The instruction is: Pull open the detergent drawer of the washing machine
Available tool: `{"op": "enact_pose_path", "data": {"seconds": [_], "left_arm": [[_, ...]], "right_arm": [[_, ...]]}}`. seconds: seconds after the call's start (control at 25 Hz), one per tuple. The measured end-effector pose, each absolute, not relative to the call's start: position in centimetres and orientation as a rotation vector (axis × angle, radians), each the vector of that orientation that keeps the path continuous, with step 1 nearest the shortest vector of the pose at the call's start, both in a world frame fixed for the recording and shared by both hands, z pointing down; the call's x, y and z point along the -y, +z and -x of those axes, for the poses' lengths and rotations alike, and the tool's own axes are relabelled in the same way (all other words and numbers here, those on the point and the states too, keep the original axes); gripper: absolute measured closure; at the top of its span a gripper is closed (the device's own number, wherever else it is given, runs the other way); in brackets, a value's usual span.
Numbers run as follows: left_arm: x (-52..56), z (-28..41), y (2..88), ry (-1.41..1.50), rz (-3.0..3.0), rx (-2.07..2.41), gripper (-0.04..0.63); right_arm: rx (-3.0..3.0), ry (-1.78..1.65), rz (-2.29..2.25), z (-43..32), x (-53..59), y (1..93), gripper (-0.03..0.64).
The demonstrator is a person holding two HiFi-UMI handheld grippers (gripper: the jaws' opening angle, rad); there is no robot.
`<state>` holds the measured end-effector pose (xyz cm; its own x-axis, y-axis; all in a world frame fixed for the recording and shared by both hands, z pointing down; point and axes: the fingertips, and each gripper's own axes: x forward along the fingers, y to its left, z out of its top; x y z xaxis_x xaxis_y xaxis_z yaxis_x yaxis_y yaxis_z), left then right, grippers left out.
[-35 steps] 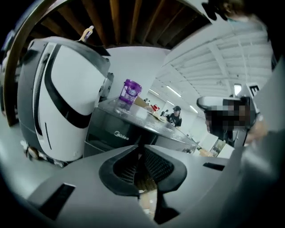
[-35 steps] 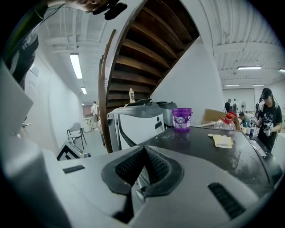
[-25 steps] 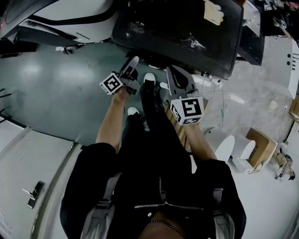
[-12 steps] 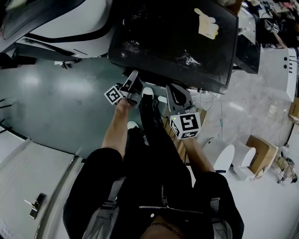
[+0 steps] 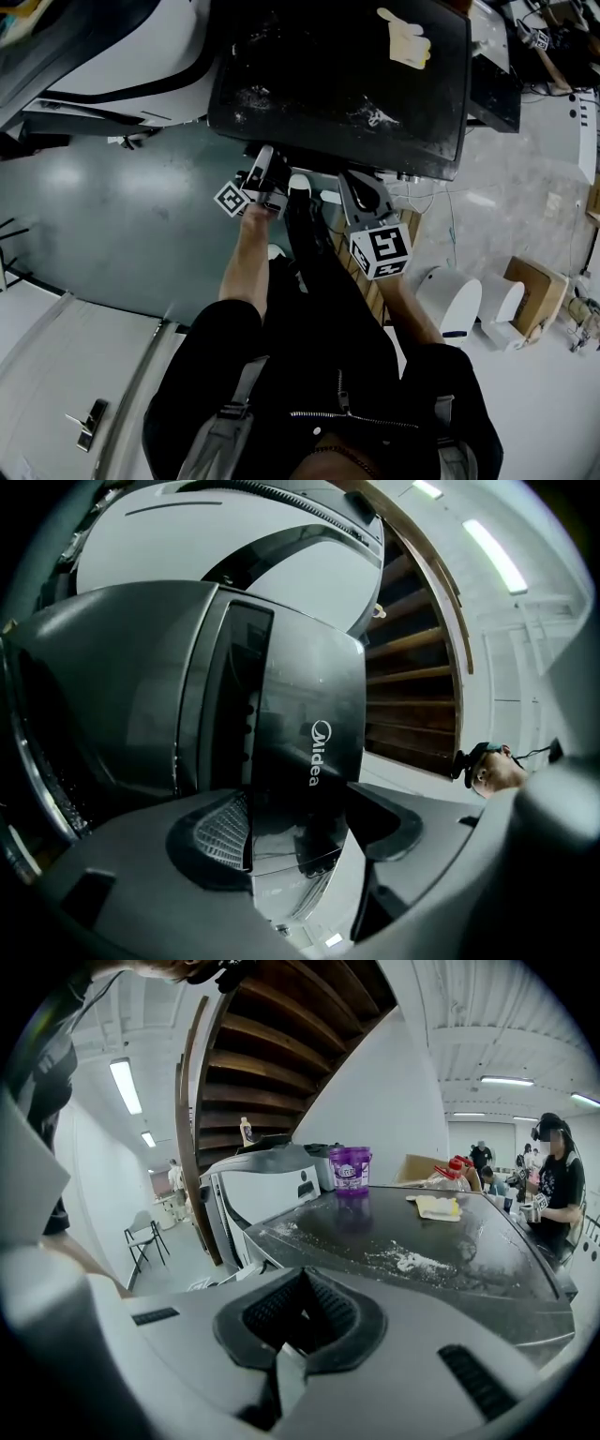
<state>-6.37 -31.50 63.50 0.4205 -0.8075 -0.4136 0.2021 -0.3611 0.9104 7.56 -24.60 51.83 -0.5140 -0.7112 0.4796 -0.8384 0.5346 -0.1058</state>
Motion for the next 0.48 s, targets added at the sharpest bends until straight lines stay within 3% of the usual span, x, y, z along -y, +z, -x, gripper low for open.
{"op": "enact_pose_path", "data": {"seconds": [0.48], "left_arm": [[31.23,6.75,63.64,-1.248,-1.603,0.604,0.324]], "right_arm": [[2.374,0.487,-1.257,-7.96,23.94,52.93,0.611]]}}
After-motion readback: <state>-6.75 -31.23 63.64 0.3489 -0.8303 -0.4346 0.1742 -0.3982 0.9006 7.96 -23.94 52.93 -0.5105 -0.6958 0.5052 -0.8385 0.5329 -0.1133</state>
